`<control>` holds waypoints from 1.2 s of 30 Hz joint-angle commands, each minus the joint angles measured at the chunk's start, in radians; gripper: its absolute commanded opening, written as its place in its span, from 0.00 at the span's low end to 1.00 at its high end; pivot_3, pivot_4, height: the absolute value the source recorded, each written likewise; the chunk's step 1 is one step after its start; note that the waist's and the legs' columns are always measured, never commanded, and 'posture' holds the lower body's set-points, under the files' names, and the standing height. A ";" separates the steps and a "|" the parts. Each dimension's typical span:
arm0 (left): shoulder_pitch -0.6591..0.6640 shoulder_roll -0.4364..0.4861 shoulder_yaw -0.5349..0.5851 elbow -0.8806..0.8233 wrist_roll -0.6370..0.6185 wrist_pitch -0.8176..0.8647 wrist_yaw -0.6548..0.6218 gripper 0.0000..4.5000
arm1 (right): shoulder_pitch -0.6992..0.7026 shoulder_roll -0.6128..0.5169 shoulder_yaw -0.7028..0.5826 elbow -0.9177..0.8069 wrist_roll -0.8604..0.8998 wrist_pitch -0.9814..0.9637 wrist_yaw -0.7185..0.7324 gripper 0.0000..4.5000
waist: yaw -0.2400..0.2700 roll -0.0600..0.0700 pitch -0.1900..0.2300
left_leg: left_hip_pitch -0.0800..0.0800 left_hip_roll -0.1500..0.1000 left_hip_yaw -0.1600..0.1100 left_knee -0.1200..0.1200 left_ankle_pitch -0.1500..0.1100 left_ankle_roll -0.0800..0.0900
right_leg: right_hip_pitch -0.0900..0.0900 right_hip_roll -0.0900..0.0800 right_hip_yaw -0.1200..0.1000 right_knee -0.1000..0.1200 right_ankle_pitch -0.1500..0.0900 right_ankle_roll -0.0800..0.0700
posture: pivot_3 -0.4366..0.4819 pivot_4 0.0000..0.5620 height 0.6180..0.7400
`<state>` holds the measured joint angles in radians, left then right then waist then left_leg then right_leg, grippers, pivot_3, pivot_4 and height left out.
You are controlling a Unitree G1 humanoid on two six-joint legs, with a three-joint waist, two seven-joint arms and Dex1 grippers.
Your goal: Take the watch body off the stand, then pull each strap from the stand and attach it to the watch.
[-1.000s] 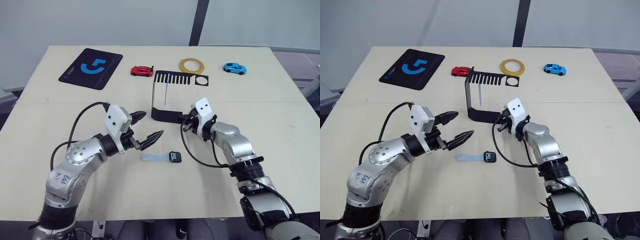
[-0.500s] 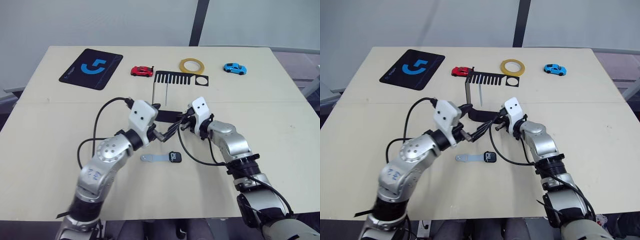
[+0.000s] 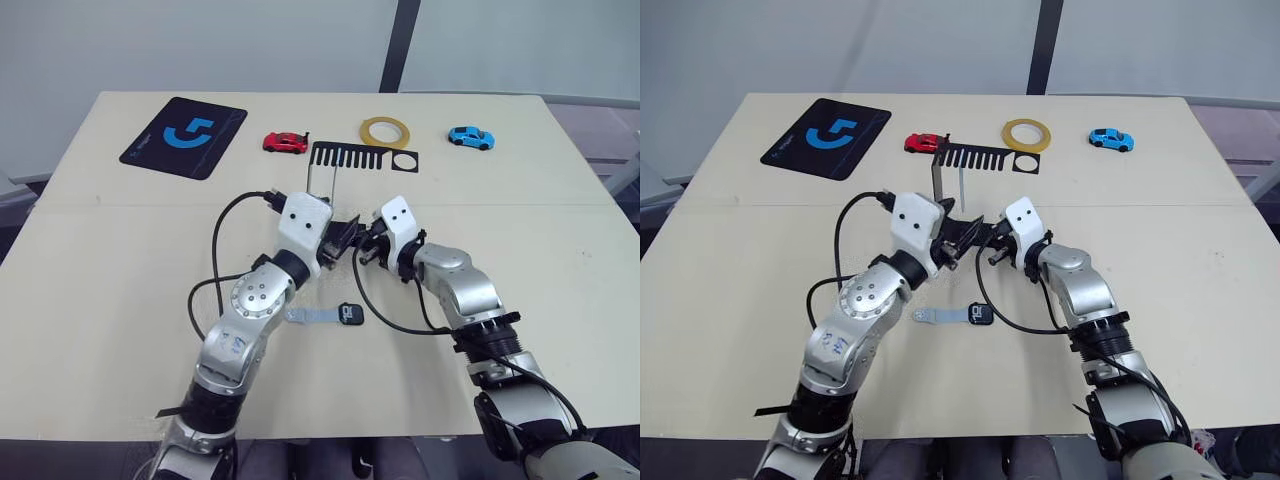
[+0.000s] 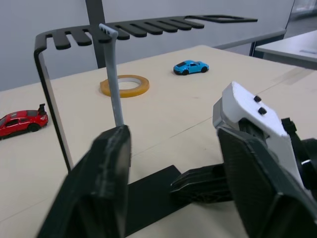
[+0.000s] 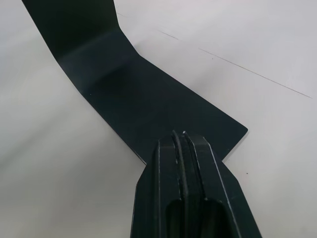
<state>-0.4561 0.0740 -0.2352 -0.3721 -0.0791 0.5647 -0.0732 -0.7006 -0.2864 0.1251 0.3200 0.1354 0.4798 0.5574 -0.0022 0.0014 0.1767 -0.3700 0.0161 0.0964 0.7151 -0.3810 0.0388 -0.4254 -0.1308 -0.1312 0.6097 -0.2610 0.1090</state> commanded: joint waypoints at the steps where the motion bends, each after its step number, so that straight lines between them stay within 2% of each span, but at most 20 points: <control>1: -0.026 -0.028 0.009 0.014 0.035 -0.047 0.026 0.63 | 0.014 0.006 0.016 0.017 -0.018 0.009 0.008 0.00 | 0.000 0.000 0.000 | 0.000 0.000 0.000 0.000 0.000 0.000 | 0.000 0.000 0.000 0.000 0.000 0.000 | 0.48 0.27 0.93; 11: -0.103 -0.099 0.017 0.181 0.131 -0.163 0.105 0.63 | 0.008 0.008 0.020 0.023 -0.021 0.003 0.012 0.00 | 0.000 0.000 0.000 | 0.000 0.000 0.000 0.000 0.000 0.000 | 0.000 0.000 -0.001 0.000 0.000 0.000 | 0.48 0.27 0.93; 25: -0.187 -0.160 0.048 0.357 0.189 -0.258 0.169 0.63 | 0.010 0.006 0.025 0.023 -0.026 -0.005 0.011 0.00 | 0.000 0.000 0.000 | 0.000 0.000 0.000 0.000 0.000 0.000 | 0.000 0.000 -0.001 0.000 0.000 0.000 | 0.48 0.27 0.93; 28: -0.197 -0.160 0.055 0.379 0.192 -0.273 0.173 0.48 | 0.007 0.007 0.024 0.025 -0.028 -0.006 0.013 0.00 | 0.000 0.000 0.000 | 0.000 0.000 0.000 0.000 0.000 0.000 | 0.000 -0.001 -0.001 0.000 0.000 0.000 | 0.48 0.27 0.93; 32: -0.213 -0.165 0.064 0.405 0.194 -0.286 0.177 0.06 | 0.001 0.008 0.020 0.032 -0.031 -0.009 0.014 0.00 | 0.001 0.000 0.000 | 0.000 0.000 0.000 0.000 0.000 0.000 | 0.000 -0.001 -0.001 0.000 0.000 0.000 | 0.48 0.27 0.93; 33: -0.216 -0.166 0.065 0.410 0.194 -0.290 0.178 0.02 | 0.000 0.008 0.019 0.034 -0.031 -0.010 0.014 0.00 | 0.001 0.000 0.000 | 0.000 0.000 0.000 0.000 0.000 0.000 | 0.000 -0.001 -0.001 0.000 0.000 0.000 | 0.48 0.27 0.93; 36: -0.220 -0.162 0.063 0.410 0.196 -0.308 0.174 0.02 | -0.003 0.006 0.016 0.038 -0.031 -0.011 0.014 0.00 | 0.001 0.000 0.000 | 0.000 0.000 0.000 0.000 0.000 0.000 | 0.000 -0.001 -0.001 0.000 0.000 0.000 | 0.48 0.27 0.93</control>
<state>-0.6578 -0.0733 -0.1714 0.0572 0.1047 0.2866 0.0992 -0.7065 -0.2823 0.1359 0.3314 0.1184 0.4579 0.5672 -0.0014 0.0012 0.1765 -0.3702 0.0162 0.0965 0.7151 -0.3808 0.0392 -0.4254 -0.1315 -0.1324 0.6095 -0.2609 0.1090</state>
